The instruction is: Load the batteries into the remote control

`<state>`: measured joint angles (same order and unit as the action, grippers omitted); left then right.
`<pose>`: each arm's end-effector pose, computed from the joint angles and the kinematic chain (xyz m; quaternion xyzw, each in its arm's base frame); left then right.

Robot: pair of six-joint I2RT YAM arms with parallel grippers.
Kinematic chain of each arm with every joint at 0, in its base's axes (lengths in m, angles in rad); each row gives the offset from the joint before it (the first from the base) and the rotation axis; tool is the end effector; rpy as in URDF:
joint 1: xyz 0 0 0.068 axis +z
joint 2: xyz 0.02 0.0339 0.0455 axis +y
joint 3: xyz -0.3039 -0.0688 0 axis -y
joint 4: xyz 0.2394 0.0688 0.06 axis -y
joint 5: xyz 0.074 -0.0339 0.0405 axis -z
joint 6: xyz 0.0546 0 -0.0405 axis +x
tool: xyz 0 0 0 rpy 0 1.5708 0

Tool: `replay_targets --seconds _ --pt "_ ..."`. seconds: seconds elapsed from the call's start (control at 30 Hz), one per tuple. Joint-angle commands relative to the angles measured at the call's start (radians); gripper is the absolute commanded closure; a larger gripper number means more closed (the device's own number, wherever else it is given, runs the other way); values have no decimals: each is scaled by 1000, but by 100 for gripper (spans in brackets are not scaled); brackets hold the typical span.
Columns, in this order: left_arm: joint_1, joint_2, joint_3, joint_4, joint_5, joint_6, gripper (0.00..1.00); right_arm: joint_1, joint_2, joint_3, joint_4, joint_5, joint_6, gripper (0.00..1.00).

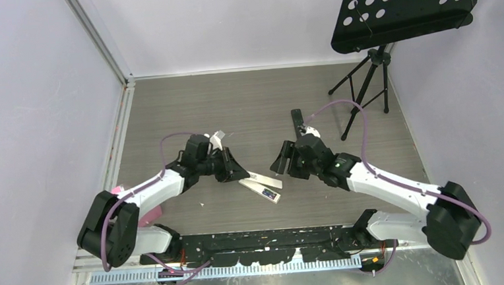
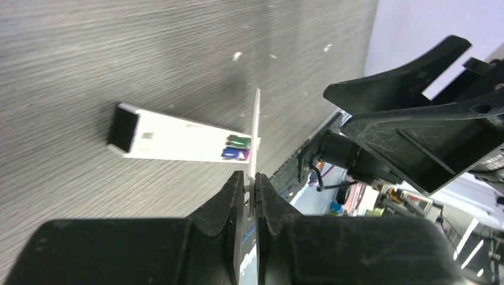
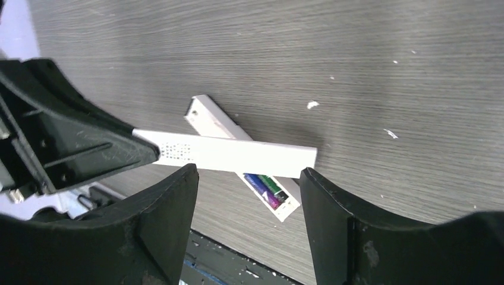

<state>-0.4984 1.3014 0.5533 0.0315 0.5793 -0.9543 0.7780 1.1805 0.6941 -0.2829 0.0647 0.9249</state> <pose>0.2015 -0.1437 0.2090 -0.0819 0.8764 -0.4580 0.1241 0.1708 0.1634 0.2463 0.0801 0.9169 0.2737 0.2793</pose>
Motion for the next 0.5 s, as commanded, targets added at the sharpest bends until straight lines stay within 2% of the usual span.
replay_targets --seconds 0.0,0.07,0.17,0.23,0.33,0.47 --pt "10 -32 84 -27 148 155 100 4 -126 -30 111 -48 -121 31" --pt "11 -19 110 -28 221 187 100 4 -179 -42 127 -113 -197 31" --pt "11 -12 126 -8 314 201 100 4 -229 -45 107 -91 -228 30" --pt "12 -29 128 -4 335 202 100 4 -254 -43 69 -26 -190 25" --pt "20 -52 130 -1 350 192 100 3 -301 -47 4 56 -93 22" --pt "54 -59 123 66 393 131 100 2 -369 -98 10 27 6 20"
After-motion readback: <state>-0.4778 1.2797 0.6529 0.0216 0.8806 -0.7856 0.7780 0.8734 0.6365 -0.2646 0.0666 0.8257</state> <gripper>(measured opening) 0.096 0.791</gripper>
